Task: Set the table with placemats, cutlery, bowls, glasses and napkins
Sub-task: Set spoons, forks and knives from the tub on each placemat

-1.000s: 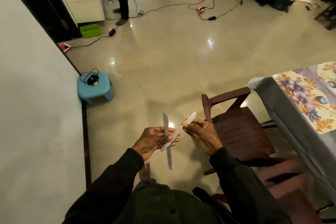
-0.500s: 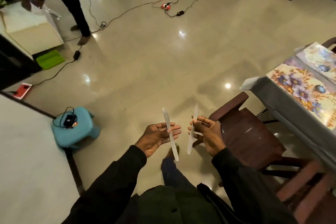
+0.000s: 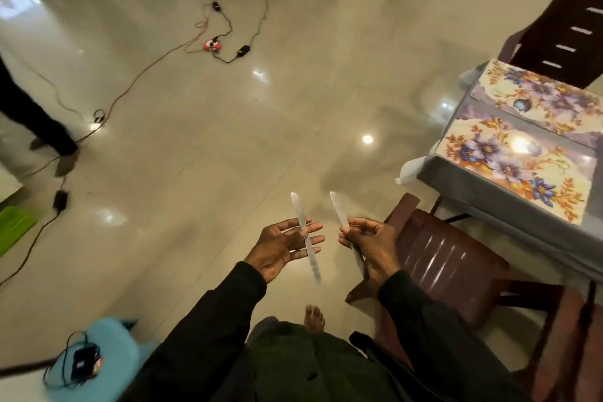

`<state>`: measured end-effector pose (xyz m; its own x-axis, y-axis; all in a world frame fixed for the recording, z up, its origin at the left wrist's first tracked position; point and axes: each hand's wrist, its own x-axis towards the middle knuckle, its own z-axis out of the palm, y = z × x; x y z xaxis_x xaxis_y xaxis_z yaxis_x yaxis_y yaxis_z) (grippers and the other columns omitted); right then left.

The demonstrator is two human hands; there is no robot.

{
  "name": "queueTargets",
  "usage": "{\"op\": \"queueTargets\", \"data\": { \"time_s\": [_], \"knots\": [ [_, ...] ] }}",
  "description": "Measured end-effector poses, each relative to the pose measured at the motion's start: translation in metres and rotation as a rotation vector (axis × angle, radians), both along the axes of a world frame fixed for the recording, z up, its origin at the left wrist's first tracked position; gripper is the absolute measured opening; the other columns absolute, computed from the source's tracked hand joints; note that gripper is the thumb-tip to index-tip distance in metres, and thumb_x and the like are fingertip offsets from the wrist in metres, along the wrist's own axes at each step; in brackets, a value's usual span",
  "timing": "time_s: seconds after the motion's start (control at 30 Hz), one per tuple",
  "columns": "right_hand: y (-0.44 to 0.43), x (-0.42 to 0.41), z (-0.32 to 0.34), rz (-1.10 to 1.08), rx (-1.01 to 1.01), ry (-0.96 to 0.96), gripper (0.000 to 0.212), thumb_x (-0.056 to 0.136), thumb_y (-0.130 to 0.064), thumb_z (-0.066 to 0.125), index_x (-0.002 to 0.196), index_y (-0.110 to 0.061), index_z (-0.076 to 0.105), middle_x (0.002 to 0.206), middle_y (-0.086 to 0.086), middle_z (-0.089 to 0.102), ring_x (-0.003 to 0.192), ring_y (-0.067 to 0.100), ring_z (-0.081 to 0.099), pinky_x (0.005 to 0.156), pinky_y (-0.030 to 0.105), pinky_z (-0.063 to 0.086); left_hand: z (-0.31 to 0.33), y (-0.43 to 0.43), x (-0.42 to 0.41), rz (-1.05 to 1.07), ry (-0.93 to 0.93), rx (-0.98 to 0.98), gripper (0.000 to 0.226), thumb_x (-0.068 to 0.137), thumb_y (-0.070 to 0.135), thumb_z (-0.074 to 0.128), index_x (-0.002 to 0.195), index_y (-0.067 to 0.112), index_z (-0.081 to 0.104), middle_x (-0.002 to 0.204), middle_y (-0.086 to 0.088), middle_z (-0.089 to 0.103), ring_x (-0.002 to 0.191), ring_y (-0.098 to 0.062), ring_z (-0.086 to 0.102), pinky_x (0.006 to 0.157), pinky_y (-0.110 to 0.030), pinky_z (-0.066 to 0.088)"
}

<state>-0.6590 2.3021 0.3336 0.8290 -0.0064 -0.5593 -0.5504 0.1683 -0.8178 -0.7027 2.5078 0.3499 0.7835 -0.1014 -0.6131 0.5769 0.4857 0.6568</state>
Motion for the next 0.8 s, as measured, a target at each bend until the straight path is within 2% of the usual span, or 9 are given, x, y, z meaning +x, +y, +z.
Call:
{"op": "queueTargets", "data": {
  "time_s": [0.13, 0.37, 0.57, 0.8],
  "knots": [
    [-0.005, 0.039, 0.0, -0.102, 0.009, 0.03, 0.021, 0.084, 0.009, 0.073, 0.104, 0.001, 0.072, 0.094, 0.021, 0.075, 0.085, 0.035, 0.074, 0.083, 0.042, 0.062, -0.001, -0.004, 0.067, -0.152, -0.001, 0.023, 0.044, 0.095, 0.0, 0.065, 0.137, -0.002, 0.055, 0.13, -0.016, 0.07, 0.116, -0.039, 0.069, 0.099, -0.052, 0.056],
    [-0.011, 0.108, -0.008, -0.341, -0.061, 0.082, 0.02, 0.085, 0.006, 0.075, 0.104, 0.0, 0.072, 0.095, 0.025, 0.074, 0.08, 0.029, 0.072, 0.067, 0.033, 0.063, -0.015, -0.008, 0.192, -0.392, -0.002, 0.01, 0.037, 0.098, -0.004, 0.06, 0.134, -0.003, 0.057, 0.127, -0.018, 0.071, 0.116, -0.037, 0.069, 0.095, -0.048, 0.059],
    [-0.007, 0.157, 0.001, -0.552, -0.146, 0.076, 0.017, 0.086, 0.007, 0.072, 0.101, 0.0, 0.074, 0.095, 0.02, 0.076, 0.085, 0.034, 0.071, 0.067, 0.029, 0.06, -0.013, -0.01, 0.293, -0.619, -0.005, -0.021, 0.035, 0.098, -0.006, 0.059, 0.132, -0.004, 0.057, 0.126, -0.02, 0.071, 0.117, -0.037, 0.069, 0.097, -0.049, 0.058],
    [-0.009, 0.203, 0.014, -0.71, -0.239, 0.053, 0.022, 0.083, 0.014, 0.07, 0.1, 0.001, 0.074, 0.088, 0.016, 0.074, 0.074, 0.023, 0.069, 0.056, 0.022, 0.056, -0.009, -0.033, 0.372, -0.781, -0.009, -0.041, 0.03, 0.098, -0.006, 0.058, 0.128, -0.003, 0.062, 0.125, -0.022, 0.071, 0.114, -0.039, 0.07, 0.099, -0.049, 0.057]
  ]
}}
